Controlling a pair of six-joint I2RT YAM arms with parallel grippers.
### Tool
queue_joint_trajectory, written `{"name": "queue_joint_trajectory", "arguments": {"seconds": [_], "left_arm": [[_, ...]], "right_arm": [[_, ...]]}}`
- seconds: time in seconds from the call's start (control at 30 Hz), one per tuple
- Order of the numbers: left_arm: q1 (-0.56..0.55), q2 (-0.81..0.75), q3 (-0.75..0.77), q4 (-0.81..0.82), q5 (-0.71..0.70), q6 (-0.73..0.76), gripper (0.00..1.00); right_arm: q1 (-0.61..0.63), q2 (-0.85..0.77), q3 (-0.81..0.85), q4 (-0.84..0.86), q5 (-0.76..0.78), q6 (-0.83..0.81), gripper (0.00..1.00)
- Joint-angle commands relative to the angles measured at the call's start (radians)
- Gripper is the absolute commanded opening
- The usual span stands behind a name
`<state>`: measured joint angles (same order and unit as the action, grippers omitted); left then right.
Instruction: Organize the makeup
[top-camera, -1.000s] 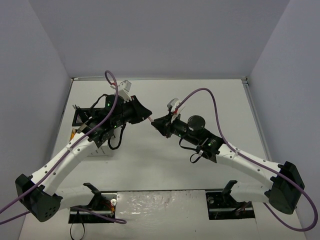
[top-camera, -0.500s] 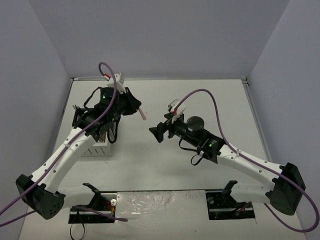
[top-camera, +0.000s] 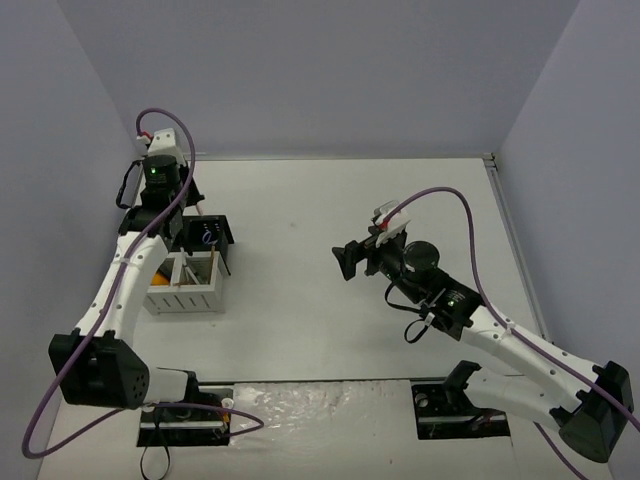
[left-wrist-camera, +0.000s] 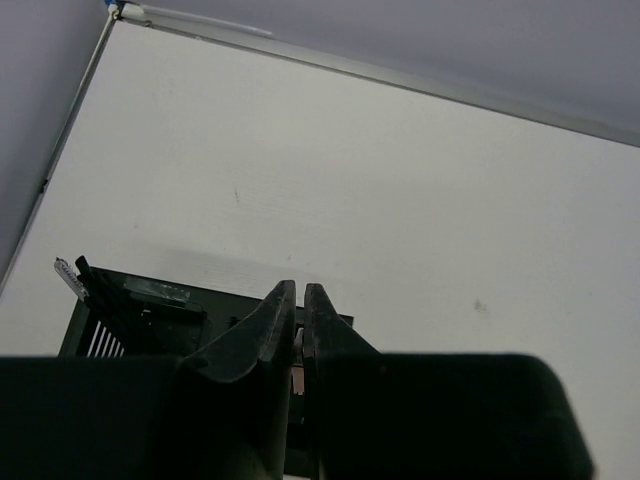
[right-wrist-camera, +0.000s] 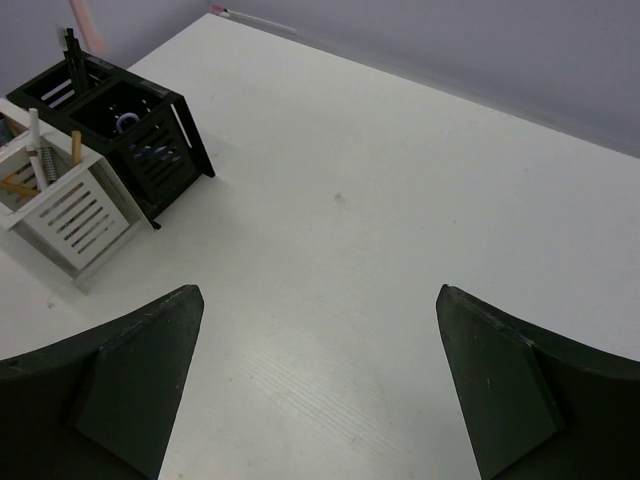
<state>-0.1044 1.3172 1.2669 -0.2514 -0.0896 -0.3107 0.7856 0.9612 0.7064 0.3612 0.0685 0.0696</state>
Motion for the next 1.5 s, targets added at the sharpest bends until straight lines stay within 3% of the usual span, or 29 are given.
{"name": "queue_joint_trajectory", "arguments": {"seconds": [0.0, 0.2, 0.3, 0.4, 0.5, 0.57, 0.73, 1.0, 1.27, 1.47], "left_arm": [[0.043, 0.049, -0.041, 0.128, -0.001, 0.072, 0.00], [0.063, 0.059, -0.107, 0.144, -0.016, 0.088, 0.01], [0.063, 0.055, -0.106, 0.129, -0.014, 0.084, 0.21], [0.063, 0.034, -0.104, 0.101, -0.021, 0.078, 0.47], [0.063, -0.010, -0.077, 0.064, -0.021, 0.081, 0.65], [0.063, -0.053, -0.036, 0.016, -0.019, 0.081, 0.75], [0.063, -0.205, 0.073, -0.168, 0.028, 0.085, 0.90], [0.061, -0.477, 0.202, -0.411, 0.076, 0.124, 0.97], [-0.015, -0.698, 0.205, -0.607, 0.036, 0.128, 0.97], [-0.087, -0.798, 0.216, -0.743, -0.075, 0.120, 0.97]], "right_arm": [[-0.026, -0.054, -0.014, 0.016, 0.034, -0.001, 1.00], [-0.071, -0.105, -0.041, -0.005, 0.016, 0.006, 1.00], [-0.092, -0.119, -0.043, -0.012, 0.013, 0.011, 1.00], [-0.103, -0.130, -0.038, -0.023, 0.018, 0.016, 1.00], [-0.103, -0.134, -0.019, -0.053, 0.055, 0.016, 1.00], [-0.104, -0.142, 0.001, -0.084, 0.095, 0.016, 1.00], [-0.103, -0.178, 0.071, -0.178, 0.196, 0.031, 1.00], [-0.104, -0.264, 0.174, -0.349, 0.415, 0.057, 1.00], [-0.104, -0.381, 0.215, -0.465, 0.456, 0.034, 1.00], [-0.105, -0.456, 0.210, -0.492, 0.481, 0.021, 1.00]]}}
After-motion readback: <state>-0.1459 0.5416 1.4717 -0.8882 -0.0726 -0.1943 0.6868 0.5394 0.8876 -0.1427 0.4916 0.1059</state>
